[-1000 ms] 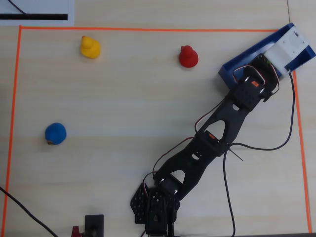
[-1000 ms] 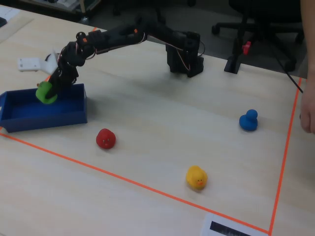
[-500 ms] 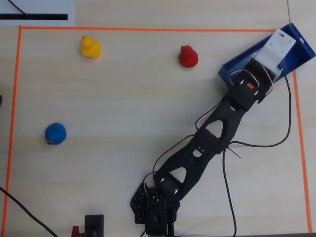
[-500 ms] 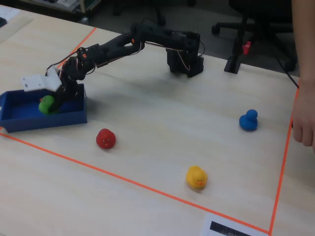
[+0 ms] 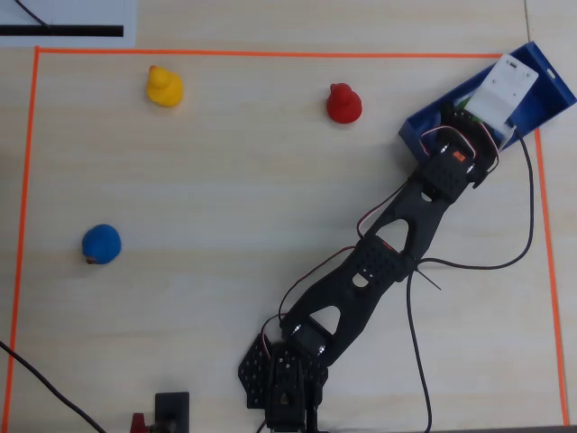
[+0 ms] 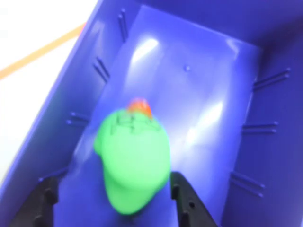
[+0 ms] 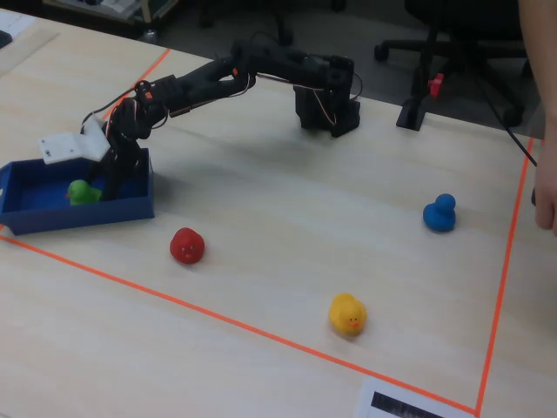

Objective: Grasp green duck and put it into box.

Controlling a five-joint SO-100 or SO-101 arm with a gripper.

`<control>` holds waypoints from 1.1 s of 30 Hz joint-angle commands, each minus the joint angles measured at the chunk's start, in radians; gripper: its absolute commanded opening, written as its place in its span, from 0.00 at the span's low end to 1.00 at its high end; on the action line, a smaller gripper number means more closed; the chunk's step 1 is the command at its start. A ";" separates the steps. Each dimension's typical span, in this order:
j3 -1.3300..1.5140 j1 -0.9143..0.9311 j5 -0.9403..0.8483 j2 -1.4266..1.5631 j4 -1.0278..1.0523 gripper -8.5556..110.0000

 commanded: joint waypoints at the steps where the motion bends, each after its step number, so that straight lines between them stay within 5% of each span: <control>1: -0.038 -0.002 0.060 0.178 -0.037 0.34; 7: -0.008 -0.054 0.219 0.413 -0.018 0.31; 13: 0.032 -0.189 0.249 0.695 0.377 0.07; 15: 0.141 -0.247 0.250 0.827 0.518 0.07; 22: 0.911 -0.480 0.244 1.431 0.577 0.07; 33: 2.089 -0.546 0.015 2.095 0.202 0.07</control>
